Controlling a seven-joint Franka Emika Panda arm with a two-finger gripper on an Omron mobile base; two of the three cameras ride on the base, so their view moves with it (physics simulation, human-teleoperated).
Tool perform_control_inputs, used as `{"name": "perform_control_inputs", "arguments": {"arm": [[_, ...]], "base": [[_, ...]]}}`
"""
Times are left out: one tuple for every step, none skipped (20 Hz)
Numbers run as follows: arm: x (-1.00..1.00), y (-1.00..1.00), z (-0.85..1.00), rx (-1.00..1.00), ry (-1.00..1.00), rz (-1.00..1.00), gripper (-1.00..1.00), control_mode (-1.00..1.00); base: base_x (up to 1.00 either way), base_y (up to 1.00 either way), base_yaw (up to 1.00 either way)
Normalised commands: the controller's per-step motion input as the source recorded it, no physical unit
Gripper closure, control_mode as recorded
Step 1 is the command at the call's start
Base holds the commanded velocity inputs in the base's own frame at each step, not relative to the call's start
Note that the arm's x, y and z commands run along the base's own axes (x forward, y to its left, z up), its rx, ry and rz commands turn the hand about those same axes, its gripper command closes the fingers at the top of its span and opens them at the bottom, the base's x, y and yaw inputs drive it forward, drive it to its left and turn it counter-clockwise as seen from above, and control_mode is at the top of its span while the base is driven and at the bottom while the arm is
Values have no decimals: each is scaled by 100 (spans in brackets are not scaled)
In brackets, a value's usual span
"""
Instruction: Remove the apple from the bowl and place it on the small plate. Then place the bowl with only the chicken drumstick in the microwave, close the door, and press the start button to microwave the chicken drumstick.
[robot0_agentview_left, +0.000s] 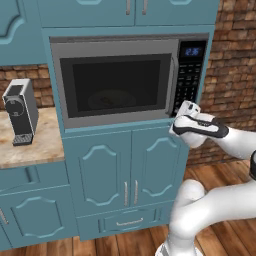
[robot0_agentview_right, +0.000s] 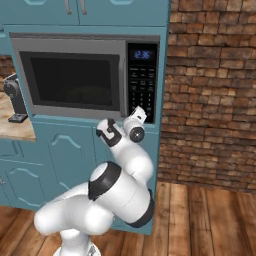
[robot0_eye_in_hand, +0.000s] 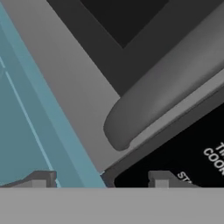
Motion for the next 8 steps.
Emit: {"name": "perform_control_inputs", "arguments": {"arm": [[1,-34,0,0,-2,0,-100,-100],[6,-34,0,0,0,0,-100,-100],[11,-29,0,0,0,0,-100,-100],[15,-25,0,0,0,0,-100,-100],[19,-24,0,0,0,0,-100,-100],[15,-26,0,0,0,0,-100,-100],[15,-31,0,0,0,0,-100,-100],[7,-36,0,0,0,0,-100,-100]], "base": [[0,0,0],[0,0,0],[0,0,0],[0,0,0],[0,0,0],[0,0,0],[0,0,0],[0,0,0]]}}
